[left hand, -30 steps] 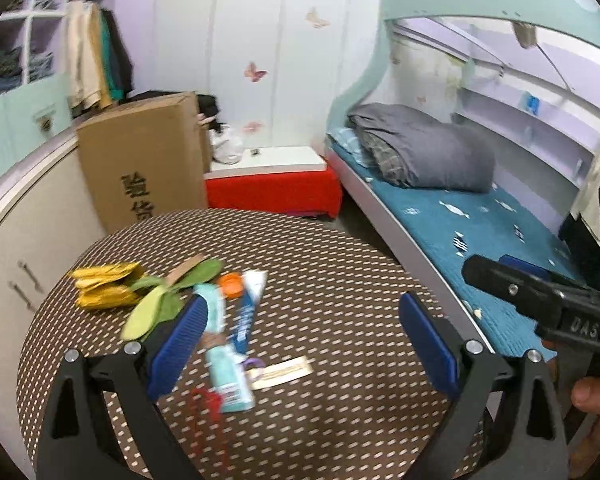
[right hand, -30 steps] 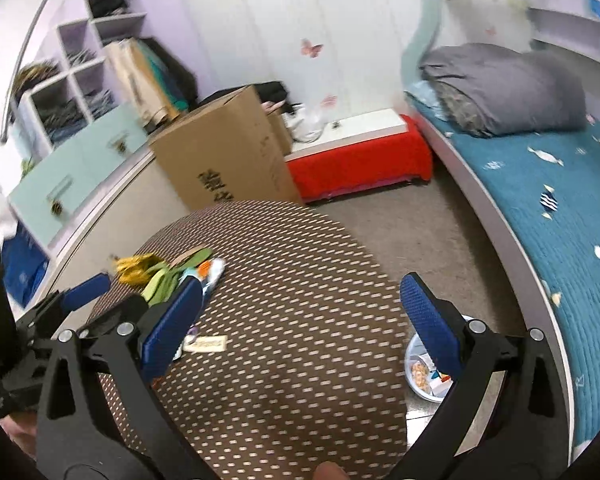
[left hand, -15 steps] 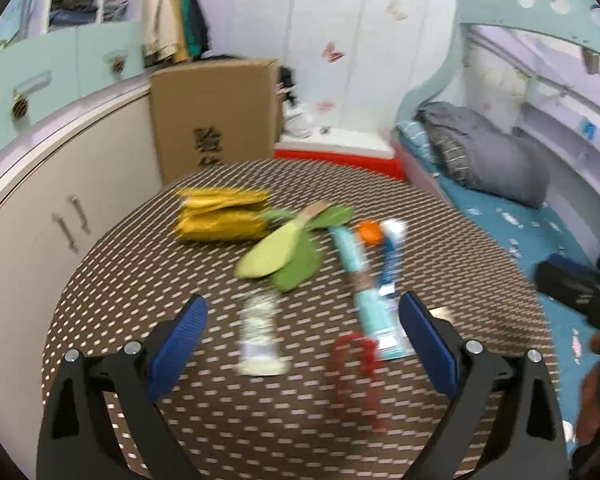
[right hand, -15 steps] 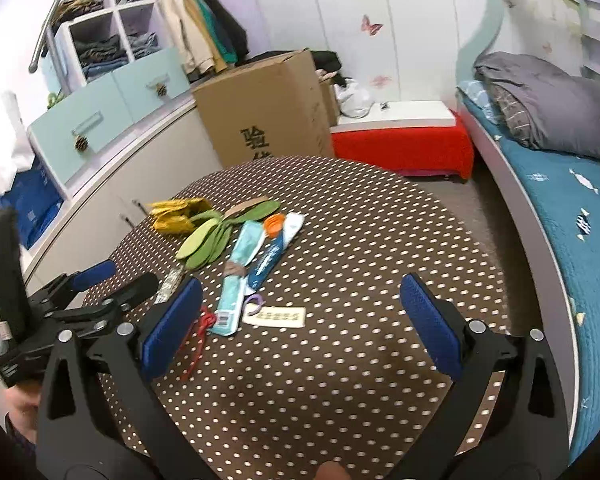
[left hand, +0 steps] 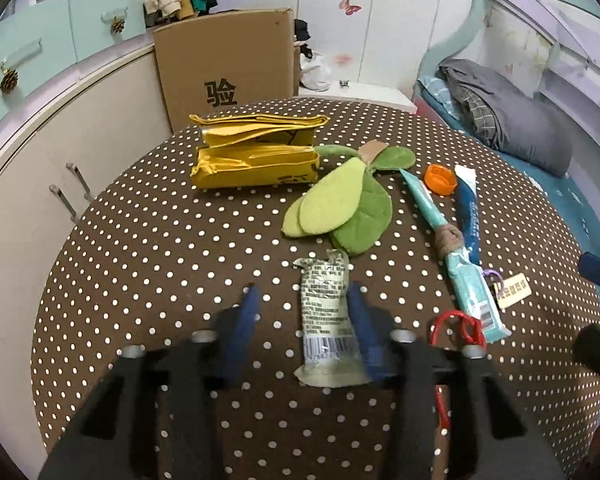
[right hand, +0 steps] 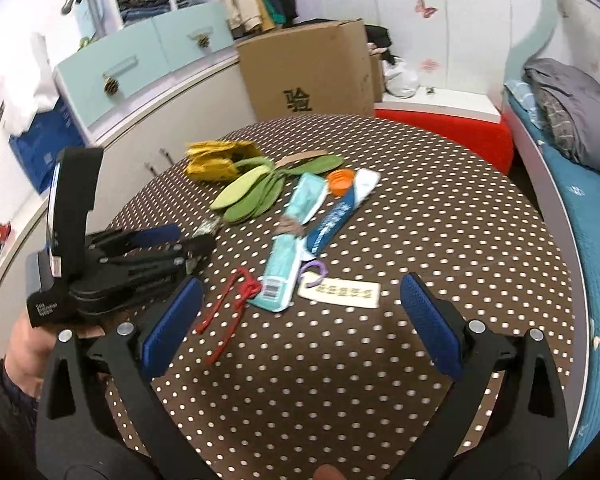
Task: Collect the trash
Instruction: 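Grasp the clear snack wrapper with the left tool while the right tool grasps the red string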
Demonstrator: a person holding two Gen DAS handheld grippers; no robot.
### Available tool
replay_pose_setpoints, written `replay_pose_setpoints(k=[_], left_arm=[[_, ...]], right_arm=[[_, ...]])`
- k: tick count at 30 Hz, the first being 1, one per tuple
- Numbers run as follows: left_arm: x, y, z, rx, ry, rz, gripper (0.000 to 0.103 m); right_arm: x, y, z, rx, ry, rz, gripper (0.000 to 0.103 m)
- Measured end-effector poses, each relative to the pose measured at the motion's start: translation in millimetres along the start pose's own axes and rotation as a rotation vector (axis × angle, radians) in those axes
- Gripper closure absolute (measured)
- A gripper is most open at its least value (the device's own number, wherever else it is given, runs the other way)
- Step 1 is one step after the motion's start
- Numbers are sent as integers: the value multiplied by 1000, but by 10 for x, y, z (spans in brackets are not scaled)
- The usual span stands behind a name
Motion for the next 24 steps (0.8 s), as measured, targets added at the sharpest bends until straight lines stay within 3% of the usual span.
replay_pose_setpoints(k=[1, 8, 17, 24], left_arm=[[21, -5, -16, 10, -1, 6, 82], [278, 145, -212, 50, -9, -51, 84], [513, 242, -400, 57, -18, -106, 82], [434, 186, -350, 60, -10, -70, 81]], right_arm=[[8, 49, 21, -10, 7, -12, 12], [69, 431, 248, -96, 76, -113, 36], [88, 525, 504, -54, 105, -164, 69], [52, 573, 534, -67, 108, -173, 71]])
Point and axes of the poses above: each gripper's, at about its wrist camera, not at the fingertips, and z roughly the way its jaws point, y to its left, x to its underside, the point moved 3 cm from there along z, roughly the way its jaws point, and after that the axes turned 3 degrees about x, right-handed, at the moved point
